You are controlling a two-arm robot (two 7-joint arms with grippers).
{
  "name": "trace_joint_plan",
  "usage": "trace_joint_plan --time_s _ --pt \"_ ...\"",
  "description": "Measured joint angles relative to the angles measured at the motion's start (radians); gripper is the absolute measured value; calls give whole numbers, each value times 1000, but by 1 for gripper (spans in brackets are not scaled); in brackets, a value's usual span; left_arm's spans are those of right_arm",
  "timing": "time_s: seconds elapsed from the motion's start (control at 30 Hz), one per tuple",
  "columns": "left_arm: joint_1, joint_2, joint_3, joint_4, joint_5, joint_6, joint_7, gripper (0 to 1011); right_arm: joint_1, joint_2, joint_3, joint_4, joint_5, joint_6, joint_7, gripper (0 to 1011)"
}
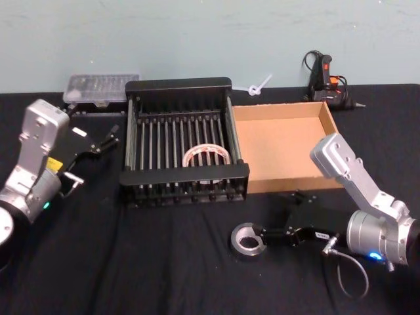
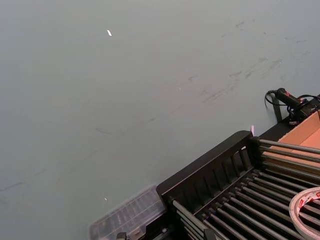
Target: Pick up the white tape and place it into the black box , Pick up the silver tape and place it into the brown box.
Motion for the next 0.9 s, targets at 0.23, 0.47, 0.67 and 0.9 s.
trace_joint_plan --time_s 0.23,0.47,0.67,0.9 --pt "0 0 0 0 0 0 0 1001 13 3 -22 12 9 6 9 1002" --pt "0 0 0 0 0 0 0 1001 25 6 -44 22 10 6 12 1002" --pt "0 0 0 0 0 0 0 1001 35 5 -59 30 9 7 12 1002" --pt "0 0 0 0 0 0 0 1001 47 2 -74 44 2 9 10 1002"
